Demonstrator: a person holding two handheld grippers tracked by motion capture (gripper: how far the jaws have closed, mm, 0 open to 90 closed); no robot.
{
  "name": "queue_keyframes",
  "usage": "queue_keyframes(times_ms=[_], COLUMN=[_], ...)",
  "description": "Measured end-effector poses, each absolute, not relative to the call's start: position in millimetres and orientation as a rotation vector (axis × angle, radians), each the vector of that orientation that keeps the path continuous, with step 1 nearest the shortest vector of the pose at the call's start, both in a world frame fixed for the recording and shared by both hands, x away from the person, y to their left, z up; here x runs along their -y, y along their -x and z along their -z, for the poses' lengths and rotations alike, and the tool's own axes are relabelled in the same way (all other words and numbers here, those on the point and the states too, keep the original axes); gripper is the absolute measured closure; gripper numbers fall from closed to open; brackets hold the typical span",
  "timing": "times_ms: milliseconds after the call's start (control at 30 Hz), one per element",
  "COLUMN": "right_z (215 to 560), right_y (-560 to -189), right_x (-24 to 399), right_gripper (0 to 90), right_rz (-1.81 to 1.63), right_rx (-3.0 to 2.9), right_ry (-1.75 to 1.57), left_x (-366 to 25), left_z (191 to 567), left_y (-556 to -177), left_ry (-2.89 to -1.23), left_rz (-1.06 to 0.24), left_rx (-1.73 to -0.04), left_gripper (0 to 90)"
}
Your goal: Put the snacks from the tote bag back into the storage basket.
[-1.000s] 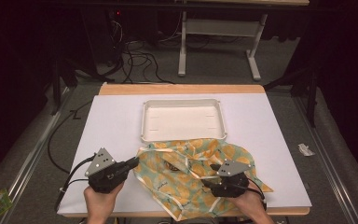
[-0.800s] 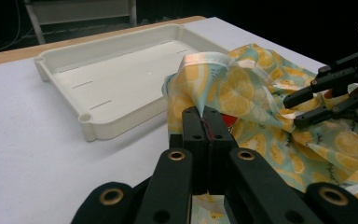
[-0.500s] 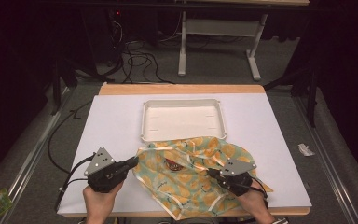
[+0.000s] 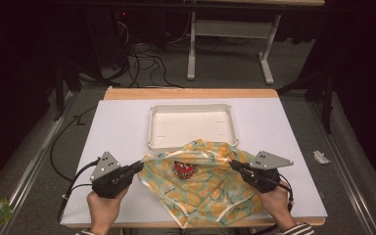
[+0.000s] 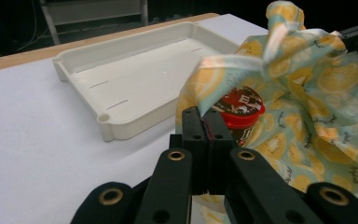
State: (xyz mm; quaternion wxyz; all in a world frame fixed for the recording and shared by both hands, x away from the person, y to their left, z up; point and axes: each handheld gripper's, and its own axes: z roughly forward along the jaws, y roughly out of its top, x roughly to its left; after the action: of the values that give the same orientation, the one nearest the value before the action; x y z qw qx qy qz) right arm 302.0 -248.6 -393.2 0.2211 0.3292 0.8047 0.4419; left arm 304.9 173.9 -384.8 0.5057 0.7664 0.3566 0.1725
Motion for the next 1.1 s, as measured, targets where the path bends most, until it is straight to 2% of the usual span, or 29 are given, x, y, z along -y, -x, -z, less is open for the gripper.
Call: queue_keyframes(times_ms=[300,633,1100], right_z=[390.8,403.7,419.8], right_y=[-318.4,-343.7,-360.0], right_x=[250.1,252.6,255.7], right_gripper=[90.0,90.0,90.0], right_rz=[-1.210,-1.150,-1.077], right_rx=[-2.199,-2.227,-2.233], right_ry=[-0.990,-1.135,-1.218], left_x=[-171.8,-162.0,-148.0], left_z=[386.4,395.8,413.5], left_y=[-315.4,-335.8,-353.7], left_ry=[-1.837,-1.856,-1.901], left_rz=[-0.423,-0.418,-0.404], left_rx=[-0.862,-0.901,-0.961], left_gripper=[88.6,88.6,89.6])
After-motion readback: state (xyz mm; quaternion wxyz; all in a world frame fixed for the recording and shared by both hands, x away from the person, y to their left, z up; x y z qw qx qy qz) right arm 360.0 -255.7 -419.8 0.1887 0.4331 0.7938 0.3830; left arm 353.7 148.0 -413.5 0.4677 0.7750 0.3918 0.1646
